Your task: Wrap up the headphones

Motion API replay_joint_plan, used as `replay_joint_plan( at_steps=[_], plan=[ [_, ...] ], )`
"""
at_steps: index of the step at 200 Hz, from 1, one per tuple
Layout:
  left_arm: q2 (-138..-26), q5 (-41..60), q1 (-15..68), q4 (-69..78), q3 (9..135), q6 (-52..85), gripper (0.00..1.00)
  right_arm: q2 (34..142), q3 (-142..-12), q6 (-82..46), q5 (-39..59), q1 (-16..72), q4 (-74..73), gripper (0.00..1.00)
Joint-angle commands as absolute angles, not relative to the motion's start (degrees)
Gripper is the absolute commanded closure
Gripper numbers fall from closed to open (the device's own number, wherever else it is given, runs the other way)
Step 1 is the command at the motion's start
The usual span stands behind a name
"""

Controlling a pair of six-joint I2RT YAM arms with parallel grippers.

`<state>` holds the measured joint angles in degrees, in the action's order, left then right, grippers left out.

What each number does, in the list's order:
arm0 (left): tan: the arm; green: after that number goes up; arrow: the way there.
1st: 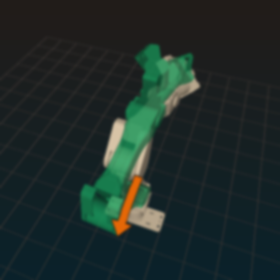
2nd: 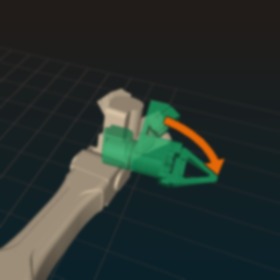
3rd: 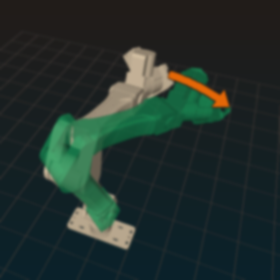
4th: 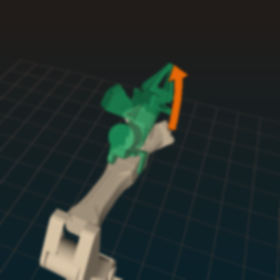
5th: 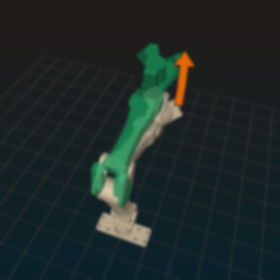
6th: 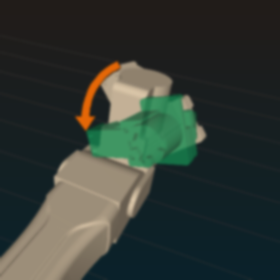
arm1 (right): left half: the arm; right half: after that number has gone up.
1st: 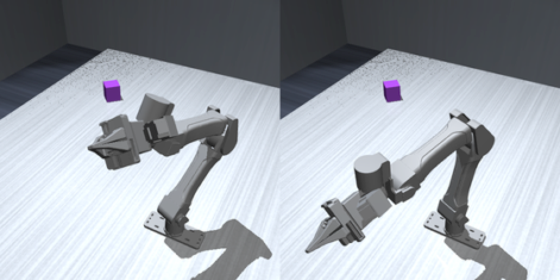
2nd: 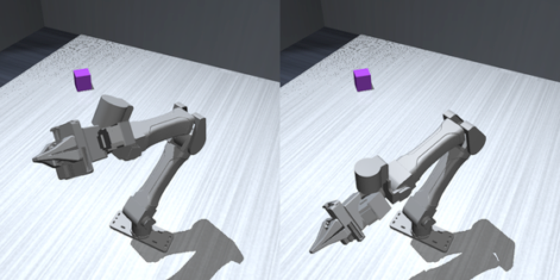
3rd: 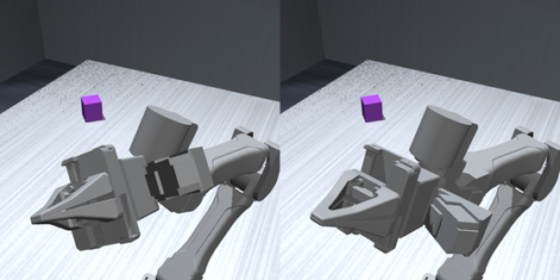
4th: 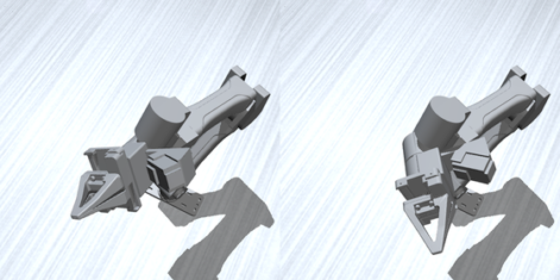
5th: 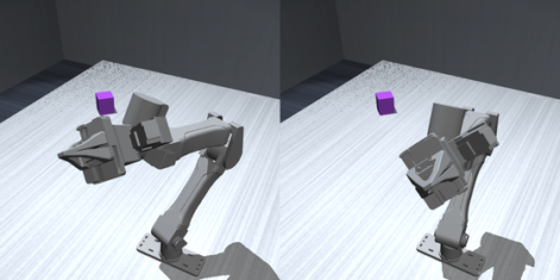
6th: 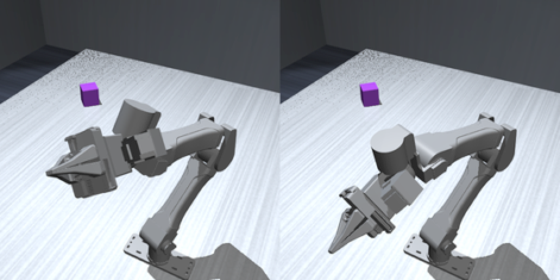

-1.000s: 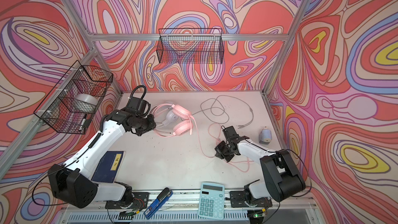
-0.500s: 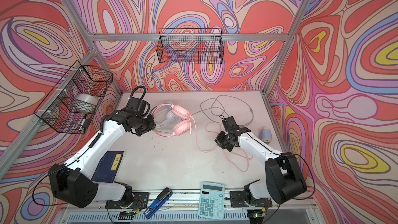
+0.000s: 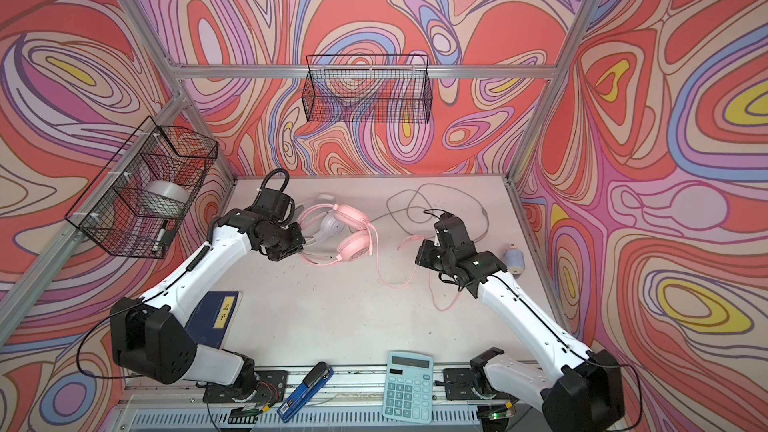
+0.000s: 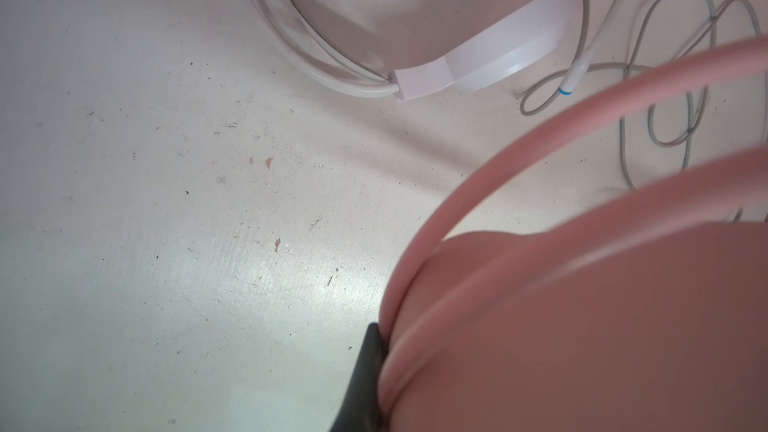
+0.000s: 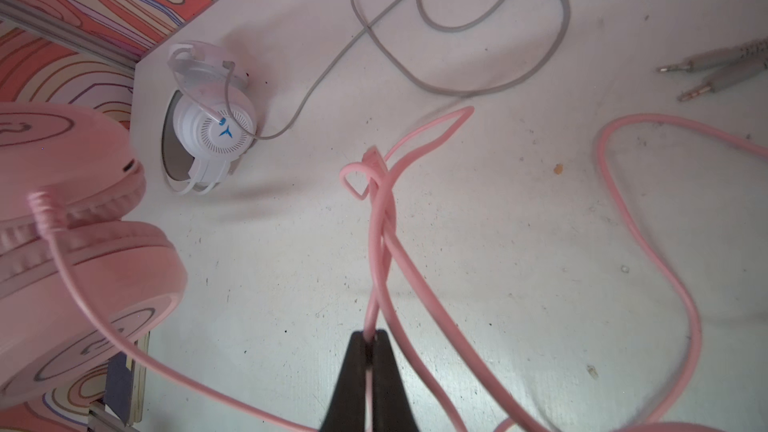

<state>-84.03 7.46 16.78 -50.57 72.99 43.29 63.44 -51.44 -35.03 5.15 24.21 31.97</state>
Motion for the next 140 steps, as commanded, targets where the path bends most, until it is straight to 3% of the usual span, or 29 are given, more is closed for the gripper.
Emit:
replay_joint_plan(
  at_steps=[1, 48, 79, 99, 140],
  plan=[
    [-84.6, 8.0, 16.5, -51.0, 75.5, 45.1, 1.0, 61.8, -52.1, -29.8, 5.0, 25.3, 28.8, 1.0],
    [-84.2, 6.6, 16.4, -53.4, 76.7, 43.4, 1.0, 60.0, -48.0, -35.9, 8.9, 25.4, 25.9, 1.0],
    [-84.2, 5.1, 15.6, -57.7, 80.6, 39.0, 1.0, 61.3, -50.4, -34.8, 10.6, 25.4, 30.1, 1.0],
    [-83.6, 5.2, 13.9, -60.5, 83.7, 35.7, 1.0, 63.5, -55.5, -32.7, 5.8, 22.0, 41.3, 1.0],
    [-82.9, 4.4, 11.5, -65.1, 89.5, 29.6, 1.0, 66.4, -56.0, -36.8, 32.3, -0.3, 41.4, 1.0]
  ],
)
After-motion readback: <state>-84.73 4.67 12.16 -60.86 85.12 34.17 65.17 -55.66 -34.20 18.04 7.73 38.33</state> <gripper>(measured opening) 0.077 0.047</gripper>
